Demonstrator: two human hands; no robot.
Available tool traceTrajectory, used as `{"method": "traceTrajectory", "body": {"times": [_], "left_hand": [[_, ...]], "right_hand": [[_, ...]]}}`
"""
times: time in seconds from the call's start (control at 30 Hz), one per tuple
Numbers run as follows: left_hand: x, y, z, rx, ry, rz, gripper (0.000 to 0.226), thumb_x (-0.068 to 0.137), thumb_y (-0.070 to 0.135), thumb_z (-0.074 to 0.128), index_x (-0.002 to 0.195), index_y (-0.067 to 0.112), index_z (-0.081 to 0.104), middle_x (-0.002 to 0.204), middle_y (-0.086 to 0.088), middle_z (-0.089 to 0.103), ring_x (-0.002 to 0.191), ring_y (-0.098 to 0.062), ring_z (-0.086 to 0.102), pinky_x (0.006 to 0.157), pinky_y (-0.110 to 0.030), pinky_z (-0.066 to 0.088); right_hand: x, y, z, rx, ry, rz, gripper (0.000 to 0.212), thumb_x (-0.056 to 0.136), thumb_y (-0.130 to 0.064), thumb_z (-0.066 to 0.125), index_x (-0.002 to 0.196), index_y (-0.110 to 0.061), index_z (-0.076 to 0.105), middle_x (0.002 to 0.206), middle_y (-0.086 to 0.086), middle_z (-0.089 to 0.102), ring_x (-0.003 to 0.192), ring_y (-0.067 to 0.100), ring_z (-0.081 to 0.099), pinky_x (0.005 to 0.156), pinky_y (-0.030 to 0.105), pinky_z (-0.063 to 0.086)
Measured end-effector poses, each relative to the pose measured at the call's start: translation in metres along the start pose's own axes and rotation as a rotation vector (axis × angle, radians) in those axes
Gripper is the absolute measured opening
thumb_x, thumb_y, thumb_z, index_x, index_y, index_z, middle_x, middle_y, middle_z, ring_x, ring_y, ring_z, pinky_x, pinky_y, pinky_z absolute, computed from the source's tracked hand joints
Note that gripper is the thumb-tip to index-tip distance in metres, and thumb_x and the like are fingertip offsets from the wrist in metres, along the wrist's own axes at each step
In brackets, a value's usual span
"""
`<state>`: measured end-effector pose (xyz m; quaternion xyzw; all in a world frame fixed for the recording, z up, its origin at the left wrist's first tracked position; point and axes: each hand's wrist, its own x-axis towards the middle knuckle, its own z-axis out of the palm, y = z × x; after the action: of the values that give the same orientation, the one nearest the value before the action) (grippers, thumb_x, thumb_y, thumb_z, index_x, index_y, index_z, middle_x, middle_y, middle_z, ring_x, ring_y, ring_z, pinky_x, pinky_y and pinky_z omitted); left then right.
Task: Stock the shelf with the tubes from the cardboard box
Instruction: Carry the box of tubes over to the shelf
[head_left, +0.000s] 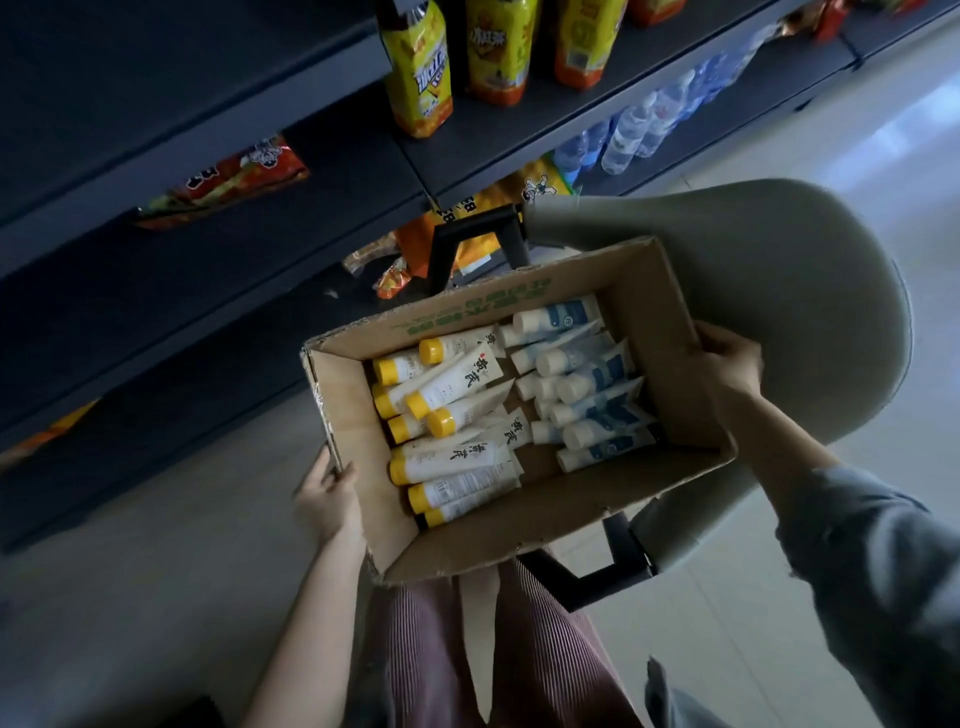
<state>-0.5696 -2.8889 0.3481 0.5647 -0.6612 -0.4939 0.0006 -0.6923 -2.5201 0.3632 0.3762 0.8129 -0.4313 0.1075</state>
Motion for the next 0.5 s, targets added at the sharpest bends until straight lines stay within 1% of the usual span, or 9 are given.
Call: {"method": "traceTrajectory", "body": {"times": [0.07,0.13,0.17,0.2,0.23,0.27,0.37,0.43,0.5], "left_hand": [[0.003,0.004,-0.007,0.022,-0.048,-0.045,0.048,0.083,-0.002,0.066,0.130,0.002,0.055,0.125,-0.016,0.062,0.106,-0.021,0.059,0.093,-0.032,0.046],[0.008,0.012,-0.017,-0.008,-0.150,-0.125,0.051,0.084,0.003,0.067,0.133,0.006,0.053,0.124,-0.013,0.062,0.104,-0.022,0.059,0.088,-0.034,0.049],[0.010,0.017,-0.023,-0.030,-0.217,-0.162,0.053,0.085,0.005,0.067,0.135,0.008,0.050,0.126,-0.012,0.060,0.105,-0.022,0.058,0.083,-0.033,0.049],[0.012,0.024,-0.028,-0.043,-0.284,-0.188,0.054,0.086,0.006,0.066,0.138,0.009,0.047,0.129,-0.012,0.058,0.109,-0.023,0.057,0.083,-0.032,0.047],[0.014,0.031,-0.032,-0.047,-0.344,-0.203,0.055,0.088,0.008,0.064,0.139,0.010,0.045,0.131,-0.012,0.056,0.113,-0.025,0.056,0.085,-0.032,0.045],[0.017,0.040,-0.036,-0.047,-0.395,-0.208,0.053,0.090,0.008,0.062,0.139,0.011,0.045,0.133,-0.014,0.054,0.117,-0.028,0.054,0.087,-0.033,0.045],[0.027,0.067,-0.048,-0.024,-0.548,-0.162,0.045,0.095,0.008,0.054,0.139,0.011,0.045,0.136,-0.016,0.051,0.123,-0.036,0.050,0.092,-0.036,0.046],[0.037,0.083,-0.058,0.050,-0.655,-0.075,0.044,0.096,0.008,0.052,0.140,0.012,0.044,0.136,-0.015,0.052,0.120,-0.033,0.054,0.092,-0.036,0.047],[0.049,0.098,-0.067,0.167,-0.740,0.066,0.046,0.096,0.011,0.052,0.141,0.014,0.042,0.138,-0.014,0.051,0.121,-0.029,0.053,0.094,-0.036,0.046]], "right_hand": [[-0.009,-0.004,0.000,-0.049,-0.027,-0.016,0.037,0.080,-0.026,0.061,0.116,-0.032,0.065,0.100,-0.007,0.068,0.092,0.017,0.062,0.076,0.025,0.046],[-0.022,-0.008,0.002,-0.116,-0.040,-0.055,0.043,0.080,-0.022,0.059,0.122,-0.030,0.061,0.101,-0.003,0.066,0.097,0.023,0.061,0.077,0.028,0.044],[-0.030,-0.010,0.004,-0.137,-0.030,-0.069,0.049,0.081,-0.018,0.059,0.129,-0.027,0.056,0.109,0.001,0.064,0.107,0.027,0.059,0.082,0.030,0.045],[-0.039,-0.012,0.006,-0.149,-0.009,-0.076,0.055,0.083,-0.015,0.059,0.136,-0.022,0.049,0.123,0.006,0.060,0.118,0.029,0.053,0.093,0.033,0.044],[-0.049,-0.014,0.009,-0.153,0.014,-0.082,0.060,0.085,-0.014,0.060,0.141,-0.017,0.042,0.136,0.010,0.053,0.127,0.030,0.046,0.103,0.035,0.039],[-0.061,-0.017,0.012,-0.152,0.034,-0.099,0.063,0.086,-0.014,0.061,0.144,-0.015,0.038,0.143,0.013,0.045,0.133,0.029,0.040,0.110,0.037,0.033],[-0.101,-0.023,0.026,-0.127,0.074,-0.144,0.063,0.090,-0.018,0.061,0.146,-0.013,0.034,0.150,0.011,0.037,0.139,0.025,0.032,0.114,0.038,0.027],[-0.129,-0.026,0.041,-0.068,0.093,-0.123,0.061,0.091,-0.019,0.061,0.145,-0.013,0.034,0.149,0.008,0.038,0.138,0.023,0.034,0.114,0.035,0.027],[-0.155,-0.027,0.061,0.019,0.105,-0.072,0.060,0.091,-0.020,0.061,0.145,-0.012,0.036,0.147,0.008,0.042,0.134,0.022,0.040,0.108,0.029,0.032]]}}
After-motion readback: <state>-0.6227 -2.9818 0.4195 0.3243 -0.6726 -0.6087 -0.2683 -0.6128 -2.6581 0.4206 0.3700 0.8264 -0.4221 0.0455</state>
